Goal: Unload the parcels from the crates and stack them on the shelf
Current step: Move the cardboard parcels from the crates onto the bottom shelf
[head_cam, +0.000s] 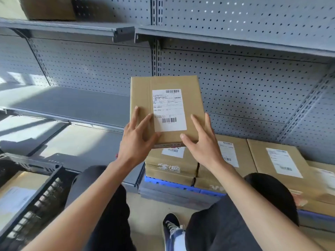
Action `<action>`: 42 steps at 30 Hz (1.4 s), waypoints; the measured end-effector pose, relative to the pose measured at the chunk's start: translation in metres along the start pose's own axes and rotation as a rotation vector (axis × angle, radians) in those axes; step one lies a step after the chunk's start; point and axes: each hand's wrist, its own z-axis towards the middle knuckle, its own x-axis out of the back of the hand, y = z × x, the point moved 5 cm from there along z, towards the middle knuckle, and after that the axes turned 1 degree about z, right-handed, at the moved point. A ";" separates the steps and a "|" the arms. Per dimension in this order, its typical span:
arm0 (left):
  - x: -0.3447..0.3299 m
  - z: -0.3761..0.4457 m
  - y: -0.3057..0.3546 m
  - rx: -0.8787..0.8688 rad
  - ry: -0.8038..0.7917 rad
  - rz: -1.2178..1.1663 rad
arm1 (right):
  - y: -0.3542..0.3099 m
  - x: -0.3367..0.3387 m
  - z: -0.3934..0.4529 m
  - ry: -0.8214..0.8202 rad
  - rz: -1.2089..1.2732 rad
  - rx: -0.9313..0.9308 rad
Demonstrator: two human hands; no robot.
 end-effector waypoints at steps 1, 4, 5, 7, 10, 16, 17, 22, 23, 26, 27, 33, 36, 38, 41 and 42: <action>-0.011 0.002 0.009 -0.020 -0.015 -0.011 | 0.009 0.009 -0.003 0.010 -0.010 -0.024; -0.044 0.010 0.033 -0.075 -0.075 -0.044 | 0.034 0.036 -0.014 0.038 -0.047 -0.106; -0.055 0.012 0.040 -0.093 -0.101 -0.053 | 0.043 0.045 -0.018 0.047 -0.063 -0.134; -0.077 0.016 0.058 -0.129 -0.154 -0.072 | 0.060 0.063 -0.026 0.070 -0.098 -0.189; -0.109 0.018 0.088 -0.189 -0.200 -0.097 | 0.086 0.091 -0.038 0.101 -0.148 -0.256; -0.176 0.011 0.142 -0.263 -0.294 -0.169 | 0.139 0.142 -0.065 0.157 -0.209 -0.379; -0.187 0.009 0.150 -0.276 -0.309 -0.178 | 0.149 0.150 -0.070 0.167 -0.207 -0.400; -0.244 -0.004 0.198 -0.357 -0.416 -0.199 | 0.195 0.192 -0.097 0.203 -0.229 -0.514; -0.256 -0.007 0.208 -0.366 -0.442 -0.204 | 0.204 0.200 -0.103 0.209 -0.227 -0.541; -0.292 -0.019 0.239 -0.389 -0.524 -0.221 | 0.239 0.226 -0.120 0.214 -0.203 -0.614; -0.303 -0.024 0.250 -0.408 -0.552 -0.227 | 0.250 0.235 -0.125 0.221 -0.205 -0.619; -0.372 -0.042 0.316 -0.469 -0.679 -0.252 | 0.322 0.298 -0.157 0.321 -0.150 -0.678; -0.406 -0.047 0.347 -0.523 -0.680 -0.278 | 0.355 0.326 -0.168 0.404 -0.110 -0.674; -0.428 -0.048 0.366 -0.530 -0.677 -0.297 | 0.376 0.340 -0.174 0.441 -0.063 -0.691; -0.454 -0.052 0.389 -0.539 -0.711 -0.308 | 0.405 0.360 -0.181 0.492 -0.045 -0.681; -0.462 -0.053 0.396 -0.559 -0.716 -0.305 | 0.415 0.366 -0.183 0.503 -0.034 -0.681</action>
